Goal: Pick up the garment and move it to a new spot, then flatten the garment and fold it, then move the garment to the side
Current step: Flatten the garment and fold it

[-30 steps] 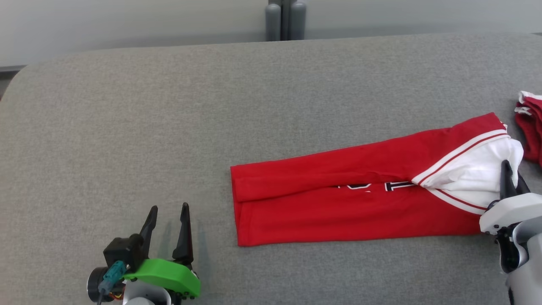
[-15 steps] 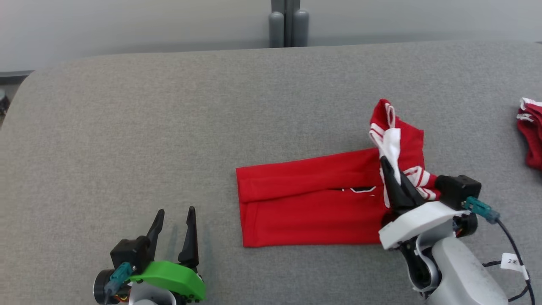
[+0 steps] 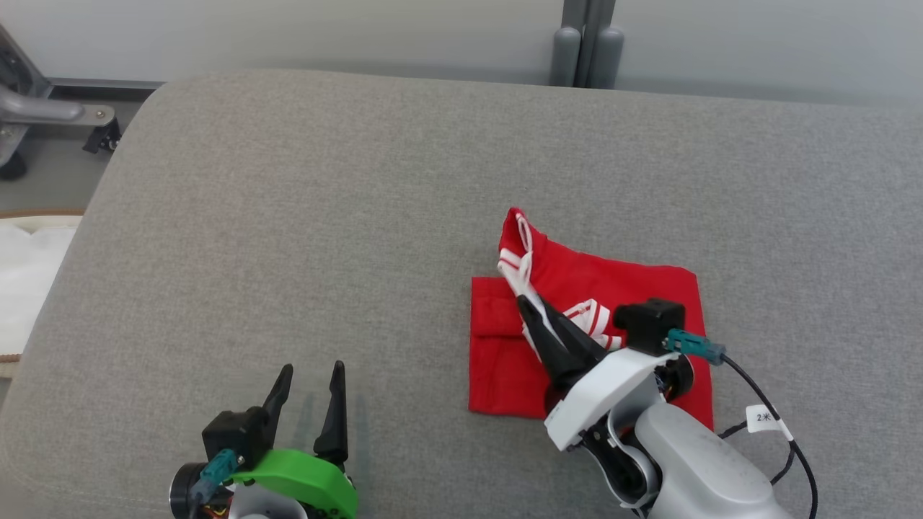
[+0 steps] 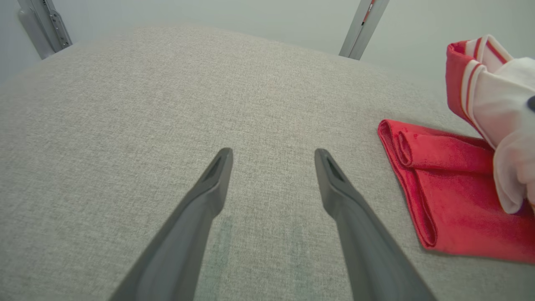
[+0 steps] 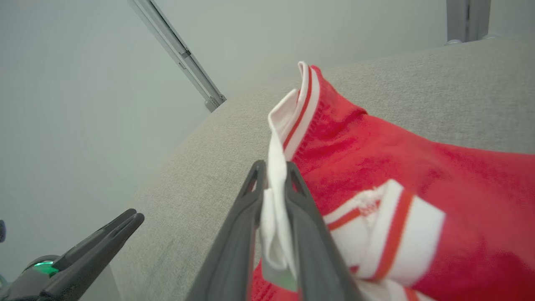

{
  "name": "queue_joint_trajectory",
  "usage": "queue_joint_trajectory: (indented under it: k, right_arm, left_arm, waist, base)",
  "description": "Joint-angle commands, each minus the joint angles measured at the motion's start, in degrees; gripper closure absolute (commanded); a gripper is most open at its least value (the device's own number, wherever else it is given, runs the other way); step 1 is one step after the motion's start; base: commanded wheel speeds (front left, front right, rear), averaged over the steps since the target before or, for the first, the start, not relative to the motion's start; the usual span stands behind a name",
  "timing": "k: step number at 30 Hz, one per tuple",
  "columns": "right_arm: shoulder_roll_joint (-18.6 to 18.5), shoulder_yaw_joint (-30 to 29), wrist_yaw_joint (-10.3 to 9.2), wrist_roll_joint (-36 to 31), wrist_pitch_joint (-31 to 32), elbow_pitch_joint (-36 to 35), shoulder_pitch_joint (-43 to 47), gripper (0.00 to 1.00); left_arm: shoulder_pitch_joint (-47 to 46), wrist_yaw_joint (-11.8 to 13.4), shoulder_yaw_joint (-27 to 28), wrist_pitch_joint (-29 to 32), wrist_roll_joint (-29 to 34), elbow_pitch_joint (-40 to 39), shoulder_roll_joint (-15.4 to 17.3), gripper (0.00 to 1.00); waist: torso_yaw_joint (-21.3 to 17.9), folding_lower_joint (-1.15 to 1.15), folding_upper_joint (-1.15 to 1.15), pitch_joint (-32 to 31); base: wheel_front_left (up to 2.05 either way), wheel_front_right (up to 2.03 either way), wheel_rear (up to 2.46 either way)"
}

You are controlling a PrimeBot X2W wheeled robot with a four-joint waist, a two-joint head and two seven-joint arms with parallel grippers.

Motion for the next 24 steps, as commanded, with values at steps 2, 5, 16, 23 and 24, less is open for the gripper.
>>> queue_joint_trajectory:
  k: [2,5,16,23,24]
  right_arm:
    - [-0.24,1.63,-0.04,1.38,-0.70,1.37,-1.85,0.00]
    - [-0.35,0.38,-0.05,-0.17,-0.93,3.75,-2.73,0.00]
    - [-0.65,-26.30,-0.04,-19.68,-1.02,2.08,4.88,0.00]
    - [-0.39,-34.07,-0.04,-29.67,-1.02,-2.99,10.95,0.00]
    - [-0.36,-34.84,-0.05,-30.48,-1.03,-3.45,12.04,0.00]
  left_arm:
    - [-0.96,0.04,0.68,-0.01,0.85,0.26,0.18,0.00]
    - [-0.96,0.39,1.57,0.00,0.91,0.38,0.17,0.00]
    - [-0.04,0.49,4.74,0.00,2.46,0.25,0.20,0.00]
    - [1.81,0.51,6.55,-0.01,4.74,-0.37,0.20,0.00]
    - [2.26,0.47,6.72,0.00,4.90,-0.49,0.20,0.00]
  waist:
    - [0.04,0.00,0.00,-0.66]
    - [-1.59,0.00,0.00,-0.78]
    - [-8.88,0.00,0.00,-2.33]
    - [-11.95,0.00,0.00,-3.50]
    - [-12.20,0.00,0.00,-3.74]
  base:
    - [0.00,0.00,0.00]
    - [0.00,0.00,0.00]
    - [0.00,0.00,0.00]
    - [0.00,0.00,0.00]
    - [0.00,0.00,0.00]
